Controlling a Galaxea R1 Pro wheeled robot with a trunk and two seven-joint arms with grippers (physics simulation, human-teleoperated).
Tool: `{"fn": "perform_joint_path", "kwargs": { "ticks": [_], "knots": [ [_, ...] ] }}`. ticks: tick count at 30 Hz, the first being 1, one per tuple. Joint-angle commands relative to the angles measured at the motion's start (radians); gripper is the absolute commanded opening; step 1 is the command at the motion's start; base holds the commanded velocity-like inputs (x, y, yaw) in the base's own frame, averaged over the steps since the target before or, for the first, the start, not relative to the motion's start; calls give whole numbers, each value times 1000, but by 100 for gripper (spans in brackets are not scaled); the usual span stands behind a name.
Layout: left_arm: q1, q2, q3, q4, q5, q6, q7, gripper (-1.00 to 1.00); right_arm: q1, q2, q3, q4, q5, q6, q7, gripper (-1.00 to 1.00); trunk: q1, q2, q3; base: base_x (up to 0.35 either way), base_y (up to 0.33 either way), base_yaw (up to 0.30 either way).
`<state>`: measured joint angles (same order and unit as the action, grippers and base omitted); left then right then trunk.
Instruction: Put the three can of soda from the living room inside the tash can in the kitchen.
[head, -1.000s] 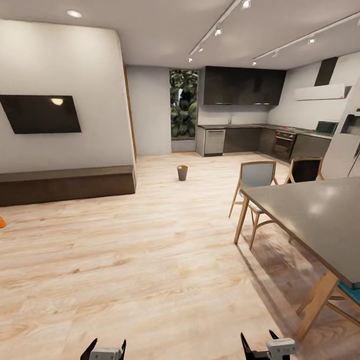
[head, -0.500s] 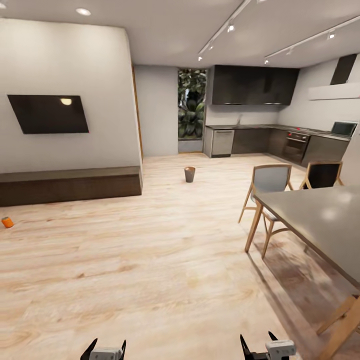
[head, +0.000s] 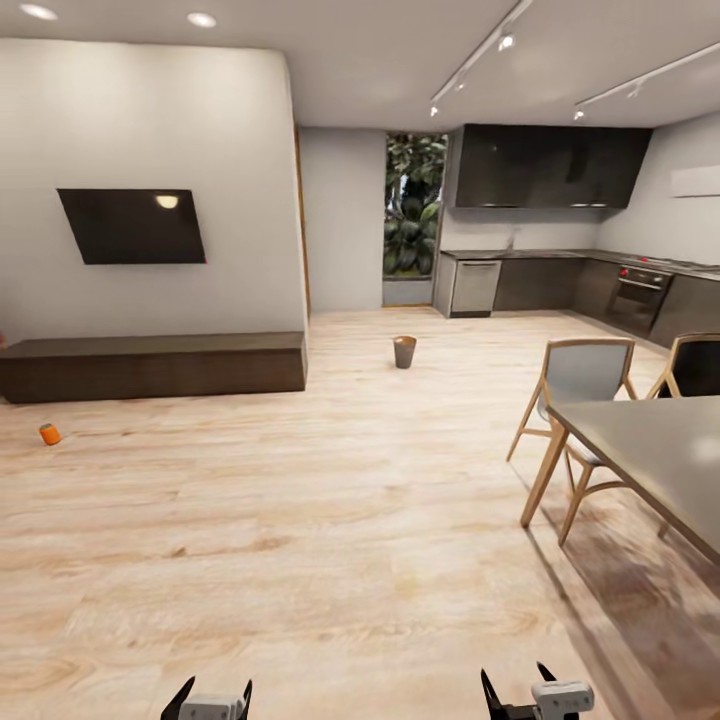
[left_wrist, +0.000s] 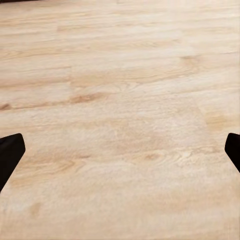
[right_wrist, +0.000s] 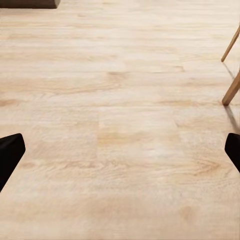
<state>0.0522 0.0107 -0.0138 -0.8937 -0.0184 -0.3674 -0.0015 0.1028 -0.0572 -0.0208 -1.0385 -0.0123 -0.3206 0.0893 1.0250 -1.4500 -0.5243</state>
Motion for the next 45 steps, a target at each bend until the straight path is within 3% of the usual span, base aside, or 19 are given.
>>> {"fn": "perform_joint_path", "kwargs": {
  "ticks": [1, 17, 45],
  "knots": [
    [0, 0, 0, 0, 0, 0, 0, 100, 0, 0, 0, 0, 0, 0, 0, 100, 0, 0, 0, 218, -80, 52],
    [0, 1, 0, -3, -2, -1, 0, 100, 0, -1, -3, 0, 0, 0, 0, 100, 0, 0, -1, 255, -102, 9],
    [0, 1, 0, -3, 0, -1, 0, 100, 0, -1, -5, 0, 1, 0, 1, 100, 0, 0, -1, 281, -5, 0]
  ]
}}
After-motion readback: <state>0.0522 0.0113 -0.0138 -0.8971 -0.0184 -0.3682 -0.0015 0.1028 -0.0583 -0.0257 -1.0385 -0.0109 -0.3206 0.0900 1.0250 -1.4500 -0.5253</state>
